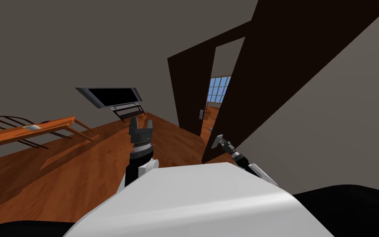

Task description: Pull the door open

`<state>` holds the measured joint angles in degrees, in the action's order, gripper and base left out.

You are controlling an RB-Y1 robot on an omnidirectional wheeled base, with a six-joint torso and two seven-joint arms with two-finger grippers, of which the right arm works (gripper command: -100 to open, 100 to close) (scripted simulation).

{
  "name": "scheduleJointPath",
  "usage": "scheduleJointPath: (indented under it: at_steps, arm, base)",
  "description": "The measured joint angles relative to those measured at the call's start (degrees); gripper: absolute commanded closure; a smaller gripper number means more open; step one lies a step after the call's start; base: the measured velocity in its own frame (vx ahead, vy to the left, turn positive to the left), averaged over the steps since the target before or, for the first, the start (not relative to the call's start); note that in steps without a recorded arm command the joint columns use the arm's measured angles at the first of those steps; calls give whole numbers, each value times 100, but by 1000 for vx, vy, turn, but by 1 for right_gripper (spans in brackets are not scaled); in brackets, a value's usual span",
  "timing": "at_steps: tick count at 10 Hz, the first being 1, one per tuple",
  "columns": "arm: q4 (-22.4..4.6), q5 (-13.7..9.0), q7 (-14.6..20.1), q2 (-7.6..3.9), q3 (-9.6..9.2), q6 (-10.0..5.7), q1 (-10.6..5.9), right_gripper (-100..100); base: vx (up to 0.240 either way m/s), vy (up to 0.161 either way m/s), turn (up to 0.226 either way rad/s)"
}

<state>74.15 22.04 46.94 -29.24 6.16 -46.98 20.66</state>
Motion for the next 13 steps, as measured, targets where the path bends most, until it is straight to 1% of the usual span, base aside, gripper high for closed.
scheduleJointPath:
  at_steps: [2, 5, 6, 8, 10, 12, 13]
  arm:
    - [-119, 30, 13, -30, 57, -214, -4, 100]
    - [-190, 104, 8, -22, 145, -537, 97, 100]
    - [-270, 123, 11, -37, 168, -648, 93, 100]
    - [-343, 168, 25, -48, 208, -827, 116, 100]
    - [-488, 211, 37, -74, 245, -1089, 139, 100]
    - [-565, 276, 44, -67, 253, -1321, 204, 100]
    - [-617, 309, 52, -65, 261, -1423, 223, -100]
  base:
    - [50, 36, -19]
    - [42, 33, -21]
    - [36, 29, -22]
    - [29, 37, -16]
    - [33, 44, -13]
    - [34, 55, -19]
    - [-73, -14, -201]
